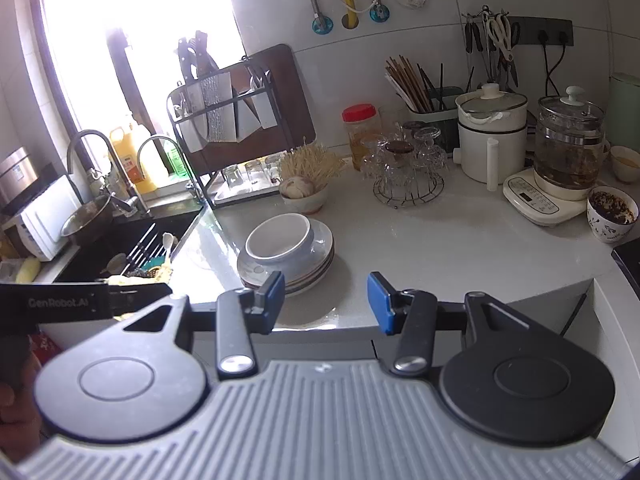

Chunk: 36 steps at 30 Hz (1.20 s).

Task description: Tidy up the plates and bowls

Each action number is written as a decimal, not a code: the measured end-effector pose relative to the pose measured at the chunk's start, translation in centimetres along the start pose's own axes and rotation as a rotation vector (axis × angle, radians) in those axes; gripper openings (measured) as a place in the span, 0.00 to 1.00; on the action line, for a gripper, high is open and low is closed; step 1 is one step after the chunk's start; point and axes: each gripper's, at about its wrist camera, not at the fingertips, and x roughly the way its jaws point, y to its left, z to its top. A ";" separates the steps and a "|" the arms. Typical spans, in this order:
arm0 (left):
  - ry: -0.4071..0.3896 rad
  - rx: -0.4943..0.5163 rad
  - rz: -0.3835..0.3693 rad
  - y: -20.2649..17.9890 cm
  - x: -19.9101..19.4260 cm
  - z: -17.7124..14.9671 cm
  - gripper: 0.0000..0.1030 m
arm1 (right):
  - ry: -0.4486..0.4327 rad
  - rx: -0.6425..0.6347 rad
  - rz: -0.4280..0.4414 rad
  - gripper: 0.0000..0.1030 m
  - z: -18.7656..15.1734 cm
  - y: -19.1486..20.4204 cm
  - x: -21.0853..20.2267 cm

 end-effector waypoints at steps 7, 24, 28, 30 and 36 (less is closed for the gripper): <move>-0.007 -0.014 0.015 -0.3 -0.1 -0.6 0.44 | 0.024 0.000 0.022 0.48 -0.2 -0.2 0.2; -0.035 -0.035 0.077 -0.1 -0.9 -1.4 0.57 | 0.049 -0.020 0.025 0.48 0.1 -0.5 0.4; -0.037 -0.035 0.116 0.1 -0.8 -1.2 0.81 | 0.036 -0.023 0.013 0.69 0.5 -0.5 0.6; -0.042 -0.030 0.135 0.2 -0.8 -1.1 0.86 | 0.036 -0.026 0.020 0.69 0.7 -0.6 0.7; -0.057 -0.033 0.151 0.6 -1.1 -0.9 0.94 | 0.026 -0.035 0.006 0.70 1.3 -0.5 1.0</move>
